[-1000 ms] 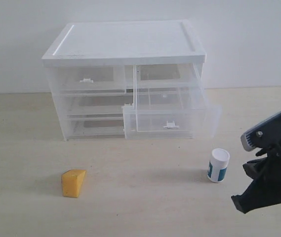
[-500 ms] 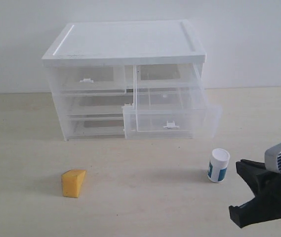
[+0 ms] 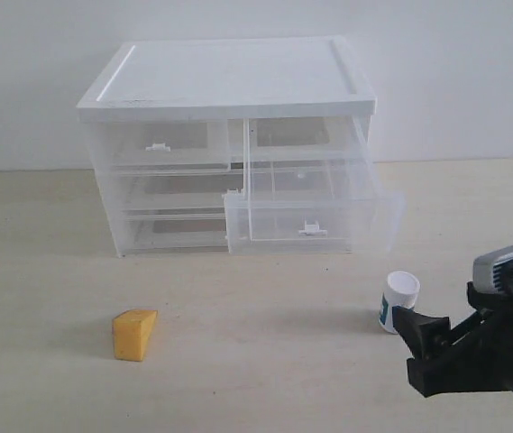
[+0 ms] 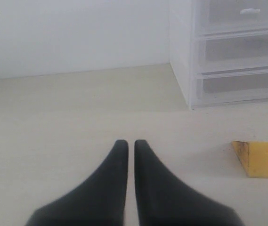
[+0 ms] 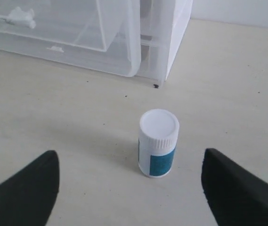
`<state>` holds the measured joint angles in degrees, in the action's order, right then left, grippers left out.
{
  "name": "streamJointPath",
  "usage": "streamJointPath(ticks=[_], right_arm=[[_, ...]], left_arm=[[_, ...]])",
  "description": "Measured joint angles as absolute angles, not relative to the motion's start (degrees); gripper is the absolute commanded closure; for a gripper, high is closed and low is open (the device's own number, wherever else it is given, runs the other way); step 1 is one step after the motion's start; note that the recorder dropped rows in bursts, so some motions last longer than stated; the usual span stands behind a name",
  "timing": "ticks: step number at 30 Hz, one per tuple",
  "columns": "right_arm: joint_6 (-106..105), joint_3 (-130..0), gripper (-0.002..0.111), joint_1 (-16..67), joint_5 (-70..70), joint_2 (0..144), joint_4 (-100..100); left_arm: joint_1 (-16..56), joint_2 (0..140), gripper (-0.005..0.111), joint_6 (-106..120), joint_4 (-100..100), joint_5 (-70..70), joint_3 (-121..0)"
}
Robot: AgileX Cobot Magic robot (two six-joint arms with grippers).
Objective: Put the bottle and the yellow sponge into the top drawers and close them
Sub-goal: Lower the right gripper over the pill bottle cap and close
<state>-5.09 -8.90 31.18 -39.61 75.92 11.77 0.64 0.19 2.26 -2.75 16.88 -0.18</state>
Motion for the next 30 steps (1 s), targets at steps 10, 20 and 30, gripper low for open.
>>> streamJointPath(ticks=[10, 20, 30], right_arm=[[-5.67, -16.35, 0.033, 31.18, -43.17, 92.46, 12.19], [-8.95, -22.6, 0.033, 31.29, -48.33, 103.7, 16.41], [-10.53, -26.77, 0.049, 31.29, -50.69, 109.23, 17.89]], left_arm=[[0.64, 0.19, 0.103, 2.26, -2.75, 16.88, -0.18], [0.64, 0.19, 0.103, 2.26, -2.75, 16.88, -0.18], [0.64, 0.19, 0.103, 2.26, -2.75, 16.88, -0.18]])
